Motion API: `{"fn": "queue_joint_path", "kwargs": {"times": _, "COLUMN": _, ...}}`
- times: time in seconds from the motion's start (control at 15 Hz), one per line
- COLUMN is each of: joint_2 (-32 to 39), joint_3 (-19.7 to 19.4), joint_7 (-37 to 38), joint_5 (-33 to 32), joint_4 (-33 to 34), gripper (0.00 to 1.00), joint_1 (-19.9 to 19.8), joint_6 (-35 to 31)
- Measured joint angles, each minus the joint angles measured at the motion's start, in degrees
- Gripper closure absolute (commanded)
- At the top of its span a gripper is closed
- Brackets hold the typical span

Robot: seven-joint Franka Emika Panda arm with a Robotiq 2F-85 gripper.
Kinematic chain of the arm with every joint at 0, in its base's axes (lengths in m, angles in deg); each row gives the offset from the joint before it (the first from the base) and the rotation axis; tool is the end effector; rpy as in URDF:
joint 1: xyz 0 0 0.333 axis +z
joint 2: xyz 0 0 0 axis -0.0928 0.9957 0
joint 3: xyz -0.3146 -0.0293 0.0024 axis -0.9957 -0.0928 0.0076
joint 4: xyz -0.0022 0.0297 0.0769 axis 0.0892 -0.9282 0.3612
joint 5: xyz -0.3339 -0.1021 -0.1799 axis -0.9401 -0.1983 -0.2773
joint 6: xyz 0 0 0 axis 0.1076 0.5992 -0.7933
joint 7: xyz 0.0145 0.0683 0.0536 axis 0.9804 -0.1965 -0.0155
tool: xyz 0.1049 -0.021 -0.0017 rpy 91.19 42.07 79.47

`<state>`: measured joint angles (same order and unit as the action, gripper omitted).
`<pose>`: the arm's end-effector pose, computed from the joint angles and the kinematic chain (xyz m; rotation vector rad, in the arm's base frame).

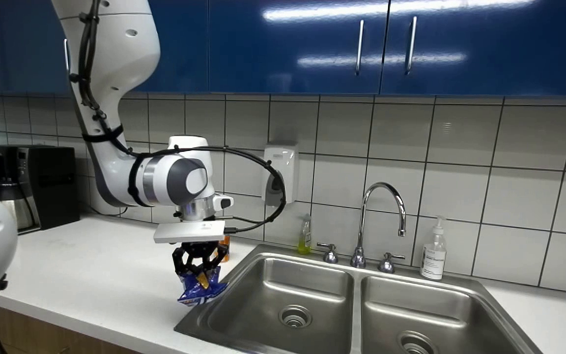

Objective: Remove the blue Doritos from the sink and put it on the counter

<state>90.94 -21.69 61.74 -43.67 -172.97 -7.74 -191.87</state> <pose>0.4175 -0.0120 0.2311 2.9875 0.6460 0.1597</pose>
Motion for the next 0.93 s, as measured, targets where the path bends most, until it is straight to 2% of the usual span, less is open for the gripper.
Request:
{"fn": "queue_joint_path", "kwargs": {"times": 0.47, "joint_2": -3.83, "joint_3": 1.76, "joint_7": -0.02, "joint_5": 0.07, "joint_4": -2.82, "gripper": 0.99, "joint_1": 4.94, "joint_6": 0.04}}
{"fn": "queue_joint_path", "kwargs": {"times": 0.93, "joint_2": -4.7, "joint_3": 3.52, "joint_7": 0.85, "joint_5": -0.16, "joint_4": -2.9, "gripper": 0.99, "joint_1": 7.4, "joint_6": 0.16}}
